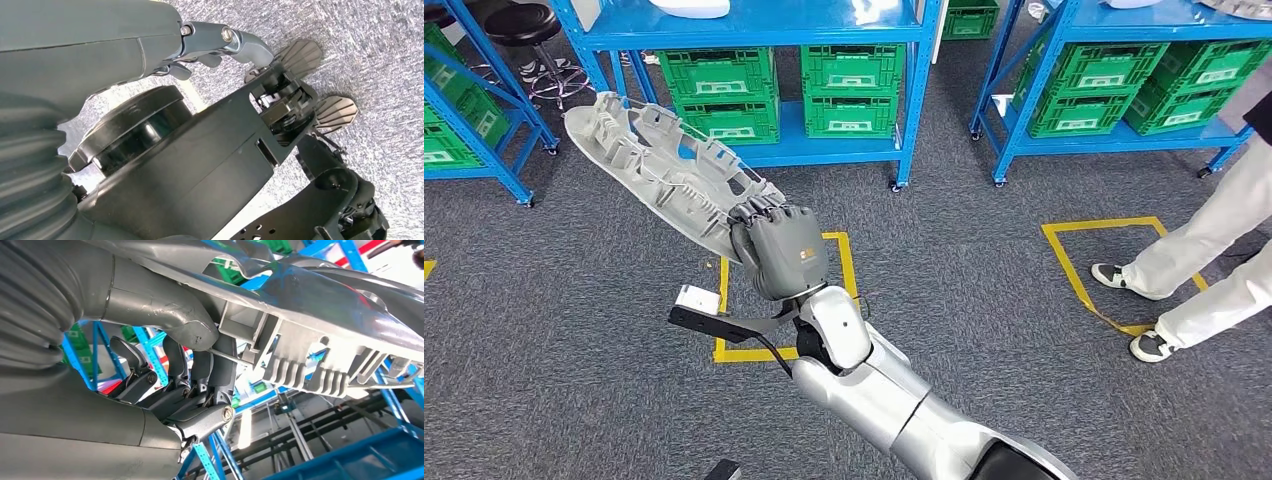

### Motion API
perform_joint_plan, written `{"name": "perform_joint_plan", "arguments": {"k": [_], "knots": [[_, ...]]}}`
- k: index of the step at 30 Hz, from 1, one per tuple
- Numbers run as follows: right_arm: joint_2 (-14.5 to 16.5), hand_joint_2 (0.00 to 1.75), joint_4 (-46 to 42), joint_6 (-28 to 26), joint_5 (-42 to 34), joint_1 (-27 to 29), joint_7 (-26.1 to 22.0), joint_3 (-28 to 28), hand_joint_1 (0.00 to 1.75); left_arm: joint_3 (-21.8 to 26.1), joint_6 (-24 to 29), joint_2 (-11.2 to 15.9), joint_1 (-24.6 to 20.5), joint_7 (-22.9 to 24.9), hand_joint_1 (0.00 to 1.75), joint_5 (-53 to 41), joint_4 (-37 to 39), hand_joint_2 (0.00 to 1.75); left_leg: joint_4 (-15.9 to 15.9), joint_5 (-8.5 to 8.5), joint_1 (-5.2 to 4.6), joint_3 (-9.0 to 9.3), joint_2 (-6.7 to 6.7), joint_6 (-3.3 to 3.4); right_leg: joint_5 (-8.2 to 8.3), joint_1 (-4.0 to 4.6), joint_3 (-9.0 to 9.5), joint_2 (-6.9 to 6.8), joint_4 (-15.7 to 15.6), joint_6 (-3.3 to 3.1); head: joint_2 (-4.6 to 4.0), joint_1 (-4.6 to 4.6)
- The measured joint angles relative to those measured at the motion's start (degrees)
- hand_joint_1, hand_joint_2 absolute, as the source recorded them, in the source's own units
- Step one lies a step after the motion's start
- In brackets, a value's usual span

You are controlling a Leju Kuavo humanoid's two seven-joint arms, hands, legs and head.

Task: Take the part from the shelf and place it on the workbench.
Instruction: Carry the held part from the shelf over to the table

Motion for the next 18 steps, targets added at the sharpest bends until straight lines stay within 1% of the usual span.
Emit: {"name": "perform_joint_plan", "arguments": {"k": [1,2,3,5,6,7,8,9,10,11,12,13,14,15,16,17,18], "knots": [[-0.4,1.75,-1.4,0.2,-0.2,0.7,0.4,0.4,1.75,0.1,0.0,0.1,0.0,-0.1,0.00,0.0,0.0,1.75,-0.2,0.22,0.11,-0.04,-0.09,0.27,-0.46,-0.03,-0.19,-0.03,0.5,0.19,0.00,0.02],[-0.9,1.75,-3.0,0.5,-0.3,1.3,0.7,0.9,1.75,0.1,0.0,0.1,0.0,-0.1,0.00,0.0,0.0,1.75,-0.4,0.48,0.25,-0.10,-0.21,0.55,-1.79,-0.02,-0.79,-0.01,2.0,0.30,0.00,0.05],[-1.4,1.75,-4.3,0.7,-0.5,2.0,1.1,1.3,1.75,0.2,0.0,0.2,0.0,-0.1,0.00,-0.1,0.0,1.75,-0.5,0.72,0.35,-0.22,-0.37,0.74,-3.82,-0.02,-1.90,0.11,4.9,0.36,0.00,0.08],[-2.5,1.75,-6.2,1.0,-0.5,3.1,1.7,1.8,1.75,0.2,0.0,0.2,0.1,0.0,0.00,-0.2,0.0,1.75,-0.5,1.10,0.30,-0.71,-0.85,0.85,-8.50,0.02,-4.94,0.27,12.8,0.29,0.01,0.11],[-3.0,1.75,-7.0,1.1,-0.5,3.8,1.9,2.0,1.75,0.2,0.0,0.3,0.1,0.1,0.00,-0.2,0.0,1.75,-0.4,1.29,0.26,-1.02,-1.19,0.77,-9.86,0.04,-5.99,0.32,15.8,0.19,0.01,0.11],[-3.4,1.75,-7.5,1.2,-0.5,4.4,2.0,2.2,1.75,0.2,0.0,0.3,0.1,0.1,0.00,-0.3,0.0,1.75,-0.4,1.50,0.25,-1.35,-1.60,0.65,-10.15,0.07,-6.08,0.38,16.9,0.02,0.01,0.11],[-3.8,1.75,-8.1,1.3,-0.5,4.9,2.1,2.3,1.75,0.2,0.0,0.3,0.1,0.1,0.00,-0.4,0.0,1.75,-0.3,1.73,0.24,-1.68,-2.10,0.47,-9.45,0.08,-5.02,0.54,15.7,-0.23,0.01,0.11],[-4.1,1.75,-8.6,1.5,-0.4,5.4,2.3,2.4,1.75,0.2,0.0,0.3,0.1,0.1,0.00,-0.4,0.0,1.75,-0.2,1.96,0.25,-1.98,-2.66,0.26,-8.01,0.10,-2.82,0.93,12.3,-0.55,0.00,0.11],[-4.3,1.75,-9.0,1.6,-0.3,5.7,2.5,2.5,1.75,0.2,0.0,0.3,0.1,0.2,0.00,-0.5,0.0,1.75,-0.1,2.19,0.29,-2.24,-3.20,0.01,-6.75,0.13,-0.28,1.82,7.9,-0.89,0.00,0.10],[-4.6,1.75,-9.4,1.7,-0.3,6.0,2.6,2.5,1.75,0.2,0.0,0.2,0.1,0.3,0.00,-0.6,0.0,1.75,0.0,2.43,0.26,-2.44,-3.74,-0.30,-5.67,0.27,1.84,2.64,4.3,-1.18,0.00,0.10],[-4.8,1.75,-9.7,1.7,-0.2,6.3,2.7,2.6,1.75,0.2,0.0,0.2,0.1,0.4,0.00,-0.6,0.0,1.75,0.0,2.67,0.26,-2.58,-4.16,-0.65,-5.07,0.39,3.18,3.21,1.9,-1.40,0.00,0.13],[-5.0,1.75,-10.0,1.7,-0.1,6.4,2.8,2.6,1.75,0.2,0.0,0.2,0.1,0.5,0.00,-0.7,0.0,1.75,-0.1,2.92,0.31,-2.67,-4.51,-1.04,-4.91,0.60,3.60,3.48,0.9,-1.58,0.01,0.17],[-5.2,1.75,-10.3,1.7,-0.1,6.6,2.8,2.6,1.75,0.2,0.0,0.2,0.1,0.6,0.00,-0.7,0.0,1.75,-0.3,3.21,0.32,-2.72,-4.89,-1.49,-4.61,0.82,3.58,3.12,0.9,-1.79,0.01,0.20],[-5.3,1.75,-10.5,1.7,0.0,6.7,2.9,2.6,1.75,0.2,0.0,0.3,0.2,0.6,0.00,-0.7,0.0,1.75,-0.4,3.43,0.38,-2.82,-5.12,-1.87,-4.32,0.77,3.57,2.61,0.8,-2.13,0.01,0.25],[-5.3,1.75,-10.7,1.8,0.0,6.7,2.9,2.7,1.75,0.2,0.0,0.3,0.2,0.7,0.00,-0.7,0.0,1.75,-0.3,3.29,0.39,-3.07,-4.80,-2.22,-3.98,0.73,3.59,2.13,0.6,-2.51,0.00,0.21],[-5.4,1.75,-10.9,1.8,0.0,6.8,2.9,2.7,1.75,0.2,0.0,0.3,0.2,0.7,0.00,-0.7,0.0,1.75,0.7,2.40,0.37,-3.63,-3.94,-2.55,-3.64,0.60,3.58,1.56,0.4,-2.92,0.01,0.02],[-5.4,1.75,-11.0,1.8,0.1,6.9,2.9,2.7,1.75,0.2,0.0,0.4,0.2,0.8,0.00,-0.7,0.0,1.75,3.0,0.80,0.39,-4.61,-2.75,-2.83,-3.37,0.45,3.54,0.91,0.2,-3.24,0.01,-0.14]]}}
